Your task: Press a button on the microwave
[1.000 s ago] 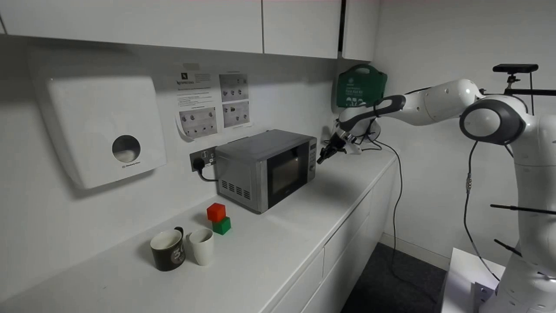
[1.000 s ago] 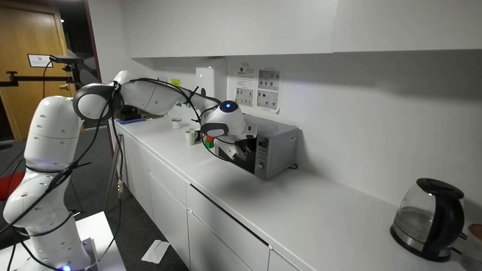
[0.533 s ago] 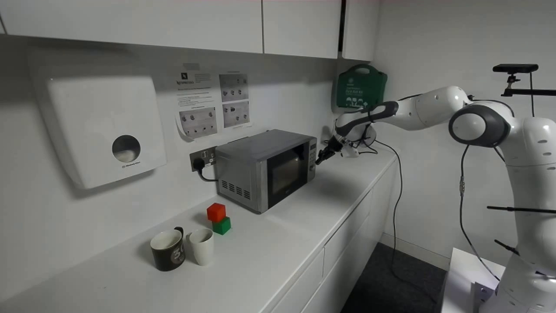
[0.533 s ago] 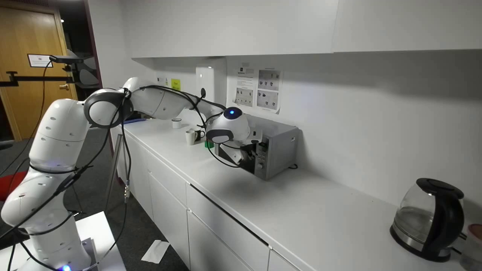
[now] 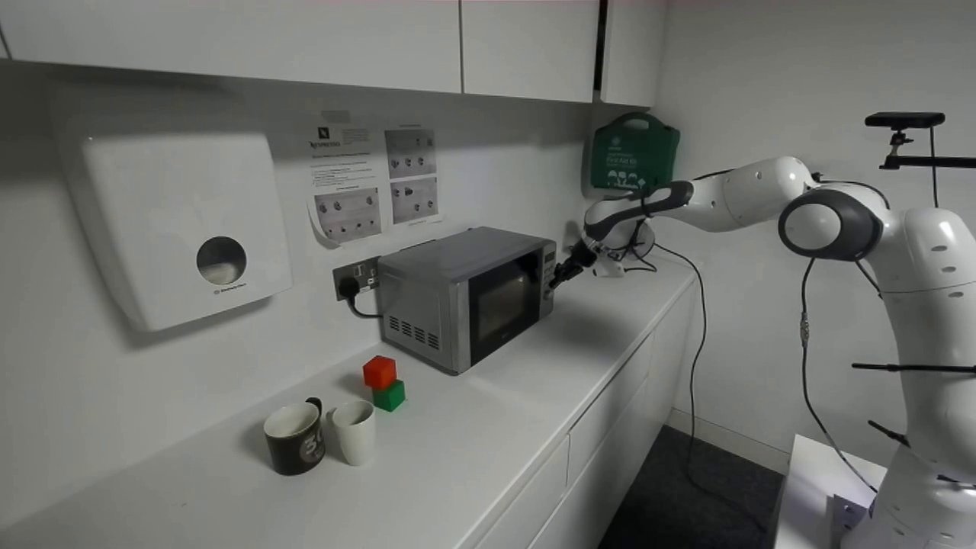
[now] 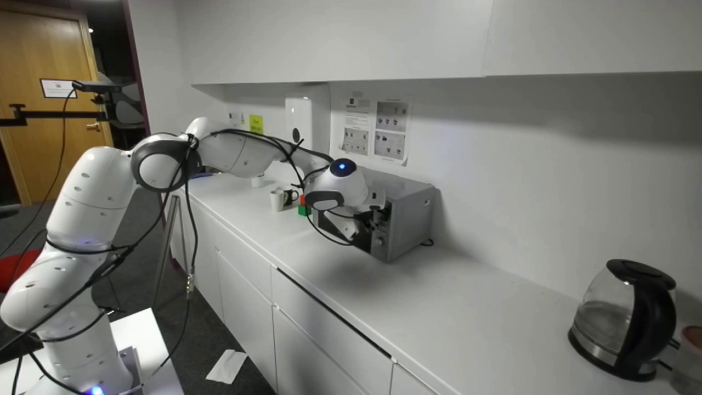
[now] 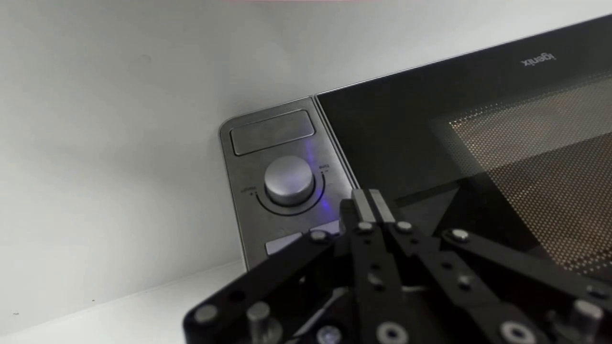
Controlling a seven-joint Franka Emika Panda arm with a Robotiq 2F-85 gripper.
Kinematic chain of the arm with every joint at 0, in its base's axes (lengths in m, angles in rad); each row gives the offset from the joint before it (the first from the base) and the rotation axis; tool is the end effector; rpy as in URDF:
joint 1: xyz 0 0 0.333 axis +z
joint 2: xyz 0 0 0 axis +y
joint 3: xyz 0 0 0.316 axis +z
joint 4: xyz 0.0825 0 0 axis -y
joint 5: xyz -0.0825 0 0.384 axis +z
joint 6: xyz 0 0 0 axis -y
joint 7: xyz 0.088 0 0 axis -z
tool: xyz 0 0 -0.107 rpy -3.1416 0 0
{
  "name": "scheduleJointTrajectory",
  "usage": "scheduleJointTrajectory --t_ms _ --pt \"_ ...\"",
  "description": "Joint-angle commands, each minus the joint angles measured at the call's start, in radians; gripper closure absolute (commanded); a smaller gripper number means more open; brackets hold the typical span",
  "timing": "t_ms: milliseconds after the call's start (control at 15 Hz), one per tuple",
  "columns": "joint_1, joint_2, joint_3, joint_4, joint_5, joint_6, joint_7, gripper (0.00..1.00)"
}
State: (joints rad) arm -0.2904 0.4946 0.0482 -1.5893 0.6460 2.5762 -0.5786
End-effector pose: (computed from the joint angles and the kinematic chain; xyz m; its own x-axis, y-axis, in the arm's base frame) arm 0.6990 -0.1891 0.3998 0.8034 -0.2052 0.5589 -0.0476 -0.9579 -0.2832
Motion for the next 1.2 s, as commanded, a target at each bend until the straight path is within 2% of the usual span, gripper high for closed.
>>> scheduleJointTrajectory --t_ms 0,867,1133 --pt "-0.026 0.041 0.029 0.056 -0.003 0.024 -0.016 1.0" --pt "-0.037 0.105 0.037 0.126 -0.018 0.017 0.002 1.0" --pt "-0.038 0.079 0.019 0.088 -0.051 -0.001 0.015 1.0"
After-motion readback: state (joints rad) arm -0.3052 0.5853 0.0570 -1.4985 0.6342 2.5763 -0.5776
